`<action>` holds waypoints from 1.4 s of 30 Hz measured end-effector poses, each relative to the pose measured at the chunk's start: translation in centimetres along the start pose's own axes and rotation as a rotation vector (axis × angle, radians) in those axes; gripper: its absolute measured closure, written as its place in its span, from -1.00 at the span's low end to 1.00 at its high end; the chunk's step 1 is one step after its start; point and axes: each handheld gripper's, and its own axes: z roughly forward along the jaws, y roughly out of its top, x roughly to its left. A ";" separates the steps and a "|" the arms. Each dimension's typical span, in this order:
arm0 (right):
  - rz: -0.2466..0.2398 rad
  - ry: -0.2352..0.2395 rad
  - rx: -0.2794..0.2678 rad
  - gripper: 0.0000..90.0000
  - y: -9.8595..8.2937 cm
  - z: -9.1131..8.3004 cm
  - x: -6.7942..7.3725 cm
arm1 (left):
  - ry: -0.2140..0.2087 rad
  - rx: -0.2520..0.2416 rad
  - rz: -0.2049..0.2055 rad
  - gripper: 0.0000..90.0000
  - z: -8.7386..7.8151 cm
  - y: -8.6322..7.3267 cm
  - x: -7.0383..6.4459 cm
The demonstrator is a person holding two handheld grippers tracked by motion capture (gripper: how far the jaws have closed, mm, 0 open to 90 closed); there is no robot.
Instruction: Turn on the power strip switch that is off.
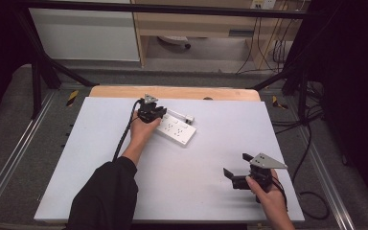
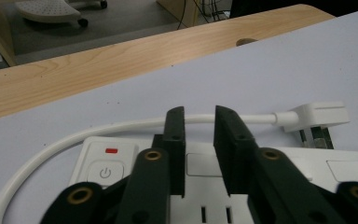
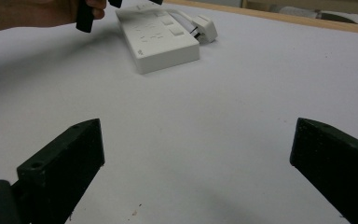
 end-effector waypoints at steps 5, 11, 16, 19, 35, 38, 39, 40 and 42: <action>-0.002 0.001 0.000 -0.92 0.0 0.0 0.0 | 0.000 -0.010 -0.003 0.45 -0.3 0.3 -0.1; -0.001 0.001 0.002 -0.93 0.0 0.1 0.0 | -0.005 -0.007 -0.003 0.06 -0.7 0.5 -0.3; 0.001 -0.003 0.006 -0.93 0.0 0.1 0.1 | -0.021 -0.018 -0.002 -0.21 -1.0 0.9 -0.8; 0.002 -0.006 0.008 -0.93 0.0 0.1 0.1 | -0.030 -0.024 -0.005 -0.39 -1.3 1.1 -1.1; 0.003 -0.013 0.009 -0.93 -0.1 0.1 0.0 | -0.030 0.000 -0.027 -0.79 -2.3 1.7 -1.5; 0.003 -0.013 0.007 -0.94 -0.1 0.1 0.0 | -0.024 -0.010 -0.036 -0.79 -2.7 1.9 -1.3; 0.003 -0.013 0.006 -0.94 -0.1 0.1 0.0 | -0.025 -0.012 -0.035 -0.79 -2.8 1.9 -1.3; 0.001 -0.013 0.005 -0.94 -0.1 0.1 0.0 | -0.021 -0.008 -0.030 -0.79 -2.9 2.0 -1.2; 0.003 -0.012 0.003 -0.94 -0.1 0.0 0.0 | -0.018 -0.003 -0.032 -0.79 -3.1 2.0 -1.2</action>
